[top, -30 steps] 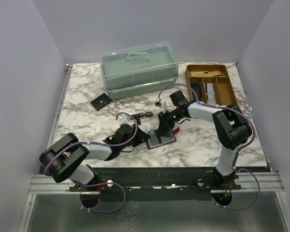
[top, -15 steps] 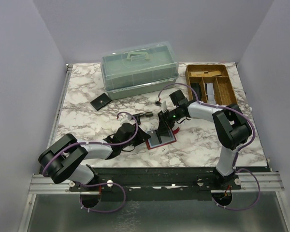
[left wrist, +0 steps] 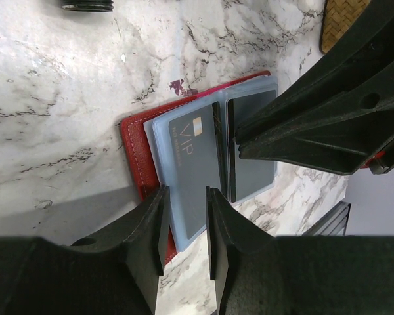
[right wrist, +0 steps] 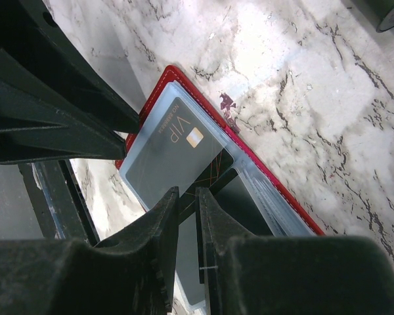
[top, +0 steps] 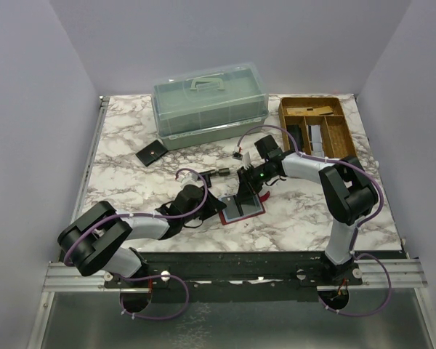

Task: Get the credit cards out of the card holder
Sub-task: Remove the credit card from the card holder.

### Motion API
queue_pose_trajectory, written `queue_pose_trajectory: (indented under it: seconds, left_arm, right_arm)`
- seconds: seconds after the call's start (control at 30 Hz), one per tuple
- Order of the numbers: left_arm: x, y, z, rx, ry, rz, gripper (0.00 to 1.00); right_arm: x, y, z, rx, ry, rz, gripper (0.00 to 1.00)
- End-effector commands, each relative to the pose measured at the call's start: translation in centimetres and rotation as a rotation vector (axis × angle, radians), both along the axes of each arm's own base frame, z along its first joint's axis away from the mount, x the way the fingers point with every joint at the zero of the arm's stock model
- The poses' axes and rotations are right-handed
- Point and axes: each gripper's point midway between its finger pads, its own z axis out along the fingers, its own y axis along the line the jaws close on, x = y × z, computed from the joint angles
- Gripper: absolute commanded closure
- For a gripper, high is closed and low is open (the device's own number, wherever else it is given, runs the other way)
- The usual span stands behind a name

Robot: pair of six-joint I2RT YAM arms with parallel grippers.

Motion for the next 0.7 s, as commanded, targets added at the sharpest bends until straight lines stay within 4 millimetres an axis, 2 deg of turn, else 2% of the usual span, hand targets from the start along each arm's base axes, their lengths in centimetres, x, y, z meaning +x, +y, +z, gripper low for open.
queue_pose_trajectory:
  seconds: [0.0,0.67]
  left_arm:
    - [0.1,-0.5,0.5,-0.022,0.007,0.007,0.66]
    - [0.4,-1.9,1.7,-0.156,-0.02,0.005,0.67]
  right_arm:
    - [0.0,0.1,-0.4,-0.024,0.008,0.005,0.78]
    - [0.1,0.1,-0.1,-0.024,0.002,0.004,0.78]
